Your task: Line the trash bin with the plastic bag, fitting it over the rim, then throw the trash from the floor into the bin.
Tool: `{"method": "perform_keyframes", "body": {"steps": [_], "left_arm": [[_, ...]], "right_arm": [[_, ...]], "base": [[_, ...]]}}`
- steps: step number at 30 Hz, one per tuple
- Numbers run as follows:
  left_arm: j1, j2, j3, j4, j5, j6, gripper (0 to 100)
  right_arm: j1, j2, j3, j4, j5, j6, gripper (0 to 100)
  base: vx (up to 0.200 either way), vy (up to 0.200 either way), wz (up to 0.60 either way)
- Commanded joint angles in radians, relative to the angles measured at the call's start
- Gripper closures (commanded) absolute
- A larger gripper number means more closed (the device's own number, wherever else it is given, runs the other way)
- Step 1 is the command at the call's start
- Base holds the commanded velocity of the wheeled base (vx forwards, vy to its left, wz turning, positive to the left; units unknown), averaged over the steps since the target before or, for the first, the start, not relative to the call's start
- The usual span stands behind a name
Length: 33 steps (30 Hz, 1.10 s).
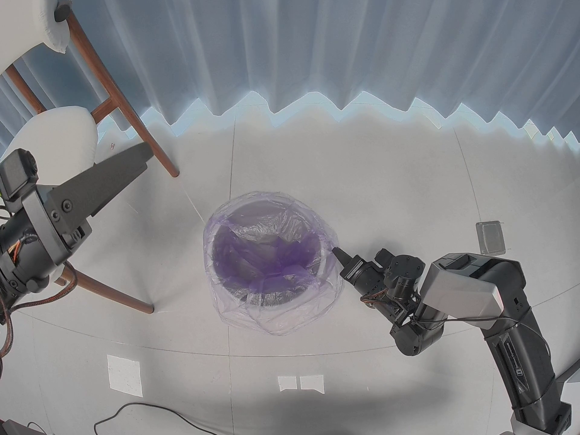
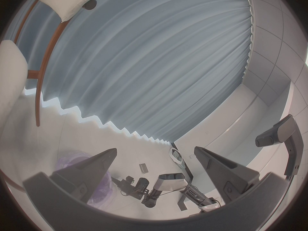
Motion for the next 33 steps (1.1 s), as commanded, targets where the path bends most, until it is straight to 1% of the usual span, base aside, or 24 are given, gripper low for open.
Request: {"method": "perform_keyframes", "body": {"steps": [1, 19, 20, 26, 29, 33], "left_arm": [[-0.014, -0.011, 0.000, 0.000, 0.000, -0.001, 0], [-0.015, -0.010, 0.000, 0.000, 0.000, 0.001, 0], [-0.014, -0.010, 0.000, 0.000, 0.000, 0.001, 0], [-0.014, -0.010, 0.000, 0.000, 0.000, 0.001, 0], [-0.015, -0.010, 0.000, 0.000, 0.000, 0.001, 0], [-0.014, -0.008, -0.002, 0.000, 0.002, 0.001, 0]], "right_arm": [[0.002, -0.001, 0.005, -0.016, 0.001, 0.000, 100], [0.003, 0.000, 0.002, -0.016, 0.001, -0.001, 100], [0.003, 0.000, 0.004, -0.016, 0.001, -0.001, 0], [0.003, 0.007, 0.009, -0.018, -0.001, 0.002, 0], [0.005, -0.004, 0.016, -0.016, -0.001, 0.025, 0], [0.006, -0.042, 0.087, -0.010, -0.001, 0.028, 0]], "base": [[0.000, 0.000, 0.00], [0.000, 0.000, 0.00], [0.000, 0.000, 0.00], [0.000, 0.000, 0.00], [0.000, 0.000, 0.00], [0.000, 0.000, 0.00]]}}
